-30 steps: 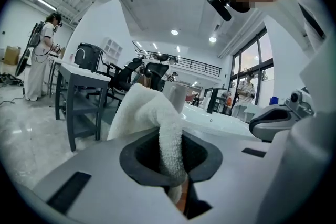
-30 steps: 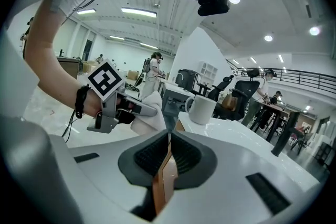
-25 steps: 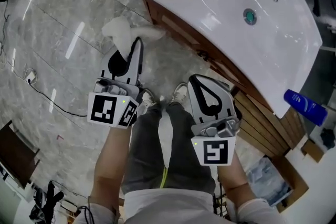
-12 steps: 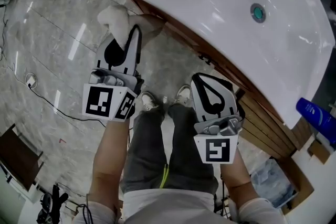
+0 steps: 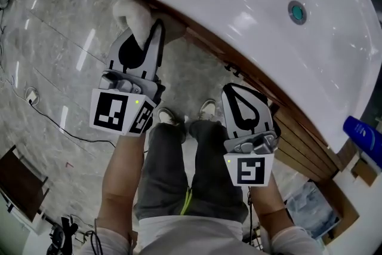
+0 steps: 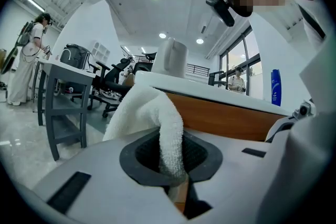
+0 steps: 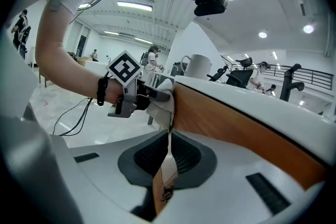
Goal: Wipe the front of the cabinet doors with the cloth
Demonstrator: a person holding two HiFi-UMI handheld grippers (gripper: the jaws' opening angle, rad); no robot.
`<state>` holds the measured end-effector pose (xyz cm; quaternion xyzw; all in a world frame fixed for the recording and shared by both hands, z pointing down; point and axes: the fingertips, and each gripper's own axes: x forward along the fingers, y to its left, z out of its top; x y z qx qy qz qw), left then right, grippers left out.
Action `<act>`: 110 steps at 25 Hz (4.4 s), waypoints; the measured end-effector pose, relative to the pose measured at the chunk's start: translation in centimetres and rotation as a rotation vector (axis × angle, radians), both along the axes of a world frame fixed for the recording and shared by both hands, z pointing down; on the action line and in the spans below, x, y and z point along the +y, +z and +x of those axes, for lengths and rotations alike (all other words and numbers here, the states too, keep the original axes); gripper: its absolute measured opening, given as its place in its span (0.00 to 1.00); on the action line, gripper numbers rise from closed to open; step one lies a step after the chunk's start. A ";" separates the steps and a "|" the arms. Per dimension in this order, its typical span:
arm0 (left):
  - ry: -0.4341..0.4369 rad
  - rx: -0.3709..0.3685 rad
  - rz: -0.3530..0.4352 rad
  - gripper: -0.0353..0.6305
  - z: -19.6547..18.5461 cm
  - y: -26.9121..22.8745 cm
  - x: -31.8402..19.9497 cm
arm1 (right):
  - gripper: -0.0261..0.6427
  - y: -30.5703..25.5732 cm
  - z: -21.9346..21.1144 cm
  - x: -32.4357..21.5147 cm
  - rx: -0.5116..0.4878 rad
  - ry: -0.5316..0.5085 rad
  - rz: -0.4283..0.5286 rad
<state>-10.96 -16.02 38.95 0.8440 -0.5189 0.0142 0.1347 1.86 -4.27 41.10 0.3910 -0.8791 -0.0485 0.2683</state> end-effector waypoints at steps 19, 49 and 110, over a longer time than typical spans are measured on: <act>0.089 0.037 -0.001 0.14 6.2 0.7 3.5 | 0.11 0.2 3.7 1.9 -0.004 0.045 0.043; 0.142 0.084 -0.066 0.14 8.1 2.1 8.5 | 0.11 -1.1 3.3 4.7 -0.001 0.015 0.020; 0.185 0.130 -0.091 0.14 8.5 10.5 2.8 | 0.11 6.1 3.3 2.9 -0.023 0.084 0.024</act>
